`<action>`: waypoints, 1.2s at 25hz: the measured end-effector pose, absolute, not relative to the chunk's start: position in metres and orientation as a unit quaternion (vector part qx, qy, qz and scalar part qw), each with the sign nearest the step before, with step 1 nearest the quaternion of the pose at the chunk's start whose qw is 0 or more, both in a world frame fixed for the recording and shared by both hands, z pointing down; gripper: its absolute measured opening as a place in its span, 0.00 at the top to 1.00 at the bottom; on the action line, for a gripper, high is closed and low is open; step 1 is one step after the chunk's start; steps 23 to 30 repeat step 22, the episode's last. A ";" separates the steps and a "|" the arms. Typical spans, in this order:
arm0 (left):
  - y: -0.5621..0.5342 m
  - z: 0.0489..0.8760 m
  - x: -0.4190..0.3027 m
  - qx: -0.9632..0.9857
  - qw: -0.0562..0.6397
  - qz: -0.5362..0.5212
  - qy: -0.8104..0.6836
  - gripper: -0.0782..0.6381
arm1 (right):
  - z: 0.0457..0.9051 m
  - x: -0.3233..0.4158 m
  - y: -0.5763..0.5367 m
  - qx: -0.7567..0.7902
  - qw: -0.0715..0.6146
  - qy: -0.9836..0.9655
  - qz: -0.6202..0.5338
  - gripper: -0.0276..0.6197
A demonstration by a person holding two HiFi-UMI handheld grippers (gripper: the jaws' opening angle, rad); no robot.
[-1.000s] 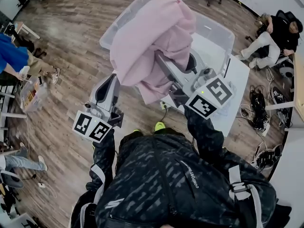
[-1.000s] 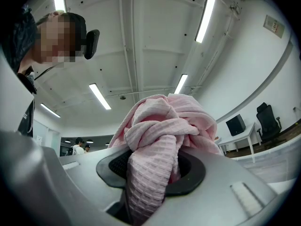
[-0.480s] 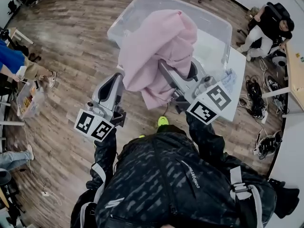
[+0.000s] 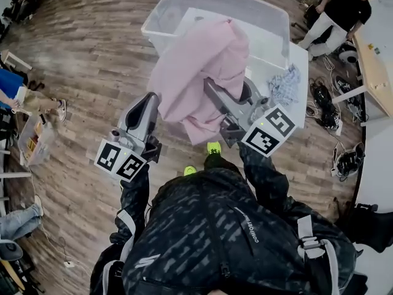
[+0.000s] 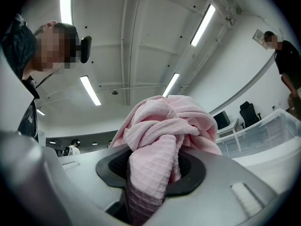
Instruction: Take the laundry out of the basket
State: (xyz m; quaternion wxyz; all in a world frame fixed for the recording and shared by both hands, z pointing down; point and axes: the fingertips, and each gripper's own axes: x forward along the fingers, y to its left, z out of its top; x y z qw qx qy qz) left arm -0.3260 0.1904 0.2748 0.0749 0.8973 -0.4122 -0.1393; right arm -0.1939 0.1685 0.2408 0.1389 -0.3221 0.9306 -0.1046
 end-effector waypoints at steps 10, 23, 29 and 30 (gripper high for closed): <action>0.219 0.272 -0.331 0.903 0.076 -0.147 -0.397 0.88 | 0.254 -0.203 0.199 -0.343 0.103 0.929 -0.089 0.70; 0.227 0.268 -0.328 0.902 0.069 -0.150 -0.398 0.88 | 0.252 -0.199 0.202 -0.344 0.100 0.930 -0.084 0.70; 0.227 0.268 -0.328 0.902 0.069 -0.150 -0.398 0.88 | 0.252 -0.199 0.202 -0.344 0.100 0.930 -0.084 0.70; 0.227 0.268 -0.328 0.902 0.069 -0.150 -0.398 0.88 | 0.252 -0.199 0.202 -0.344 0.100 0.930 -0.084 0.70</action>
